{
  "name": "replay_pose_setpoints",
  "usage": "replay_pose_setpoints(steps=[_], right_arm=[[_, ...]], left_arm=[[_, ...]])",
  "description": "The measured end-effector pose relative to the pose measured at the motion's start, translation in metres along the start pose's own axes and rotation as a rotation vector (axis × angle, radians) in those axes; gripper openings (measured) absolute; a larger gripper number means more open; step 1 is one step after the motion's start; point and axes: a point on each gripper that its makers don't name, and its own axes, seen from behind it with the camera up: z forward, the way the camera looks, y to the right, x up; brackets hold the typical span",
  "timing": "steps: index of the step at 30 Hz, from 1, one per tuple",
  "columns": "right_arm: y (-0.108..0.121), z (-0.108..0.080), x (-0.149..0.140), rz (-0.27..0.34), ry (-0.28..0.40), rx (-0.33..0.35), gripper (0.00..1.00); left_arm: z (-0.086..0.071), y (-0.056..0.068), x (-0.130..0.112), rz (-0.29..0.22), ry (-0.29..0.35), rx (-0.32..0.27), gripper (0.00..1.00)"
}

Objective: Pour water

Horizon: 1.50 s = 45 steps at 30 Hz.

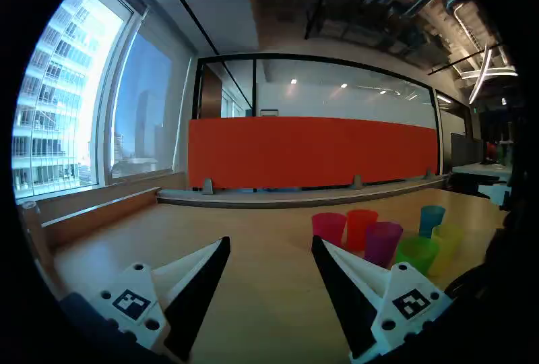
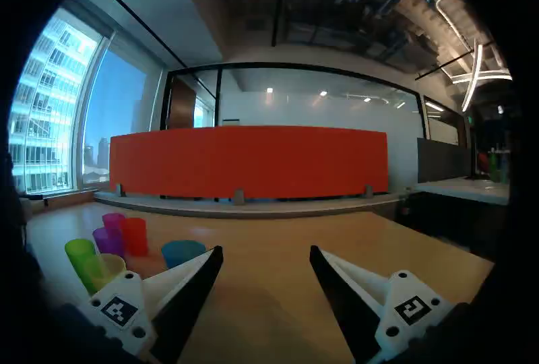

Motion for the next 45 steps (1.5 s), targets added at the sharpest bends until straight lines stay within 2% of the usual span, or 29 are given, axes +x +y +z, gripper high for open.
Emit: replay_pose_setpoints(steps=[33, 39, 45], right_arm=[[-0.002, 0.002, -0.001, -0.001, 0.001, 0.010, 1.00], [-0.004, 0.005, -0.003, -0.006, -0.009, 0.021, 1.00], [-0.004, 0.007, 0.004, -0.025, -0.014, 0.017, 1.00]], left_arm=[[0.001, 0.000, 0.000, -0.001, 0.000, -0.006, 0.90], [0.003, -0.003, 0.000, -0.011, -0.003, 0.006, 0.90], [0.002, -0.006, 0.013, -0.035, 0.005, 0.009, 0.90]])
